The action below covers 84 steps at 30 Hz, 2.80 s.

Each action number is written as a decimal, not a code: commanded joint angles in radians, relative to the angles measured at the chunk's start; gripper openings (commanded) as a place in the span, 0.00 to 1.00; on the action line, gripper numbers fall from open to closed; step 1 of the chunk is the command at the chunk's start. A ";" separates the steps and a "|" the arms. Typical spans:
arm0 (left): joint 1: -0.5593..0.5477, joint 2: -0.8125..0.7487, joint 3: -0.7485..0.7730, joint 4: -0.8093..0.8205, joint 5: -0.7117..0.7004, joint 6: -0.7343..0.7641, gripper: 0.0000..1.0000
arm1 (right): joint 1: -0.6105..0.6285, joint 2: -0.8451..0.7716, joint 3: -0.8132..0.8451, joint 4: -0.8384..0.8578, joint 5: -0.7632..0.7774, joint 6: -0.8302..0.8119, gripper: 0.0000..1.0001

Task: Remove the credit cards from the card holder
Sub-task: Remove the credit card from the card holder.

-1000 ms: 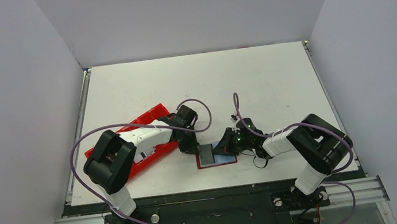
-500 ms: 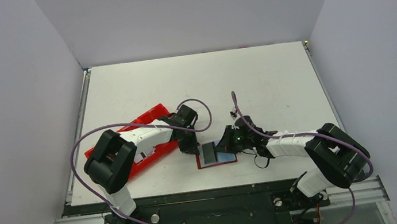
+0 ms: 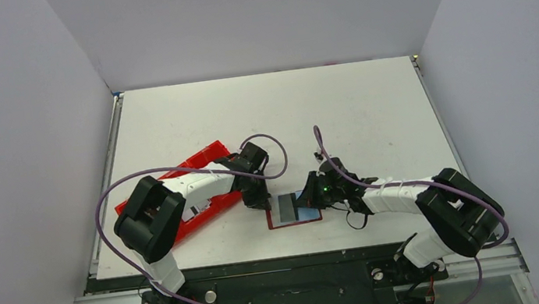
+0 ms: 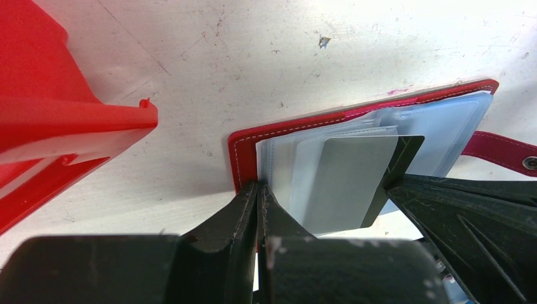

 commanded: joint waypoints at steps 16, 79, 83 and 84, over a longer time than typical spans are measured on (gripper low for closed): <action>-0.021 0.134 -0.058 0.073 -0.093 0.015 0.00 | -0.042 -0.044 -0.013 -0.010 0.028 -0.029 0.00; -0.068 0.093 0.062 0.037 -0.037 0.042 0.00 | -0.125 -0.079 -0.038 -0.004 -0.027 -0.027 0.00; -0.067 0.092 0.062 0.036 -0.038 0.043 0.00 | -0.128 -0.084 -0.039 -0.003 -0.033 -0.023 0.00; -0.067 0.091 0.064 0.036 -0.038 0.044 0.00 | -0.129 -0.089 -0.039 -0.007 -0.031 -0.024 0.00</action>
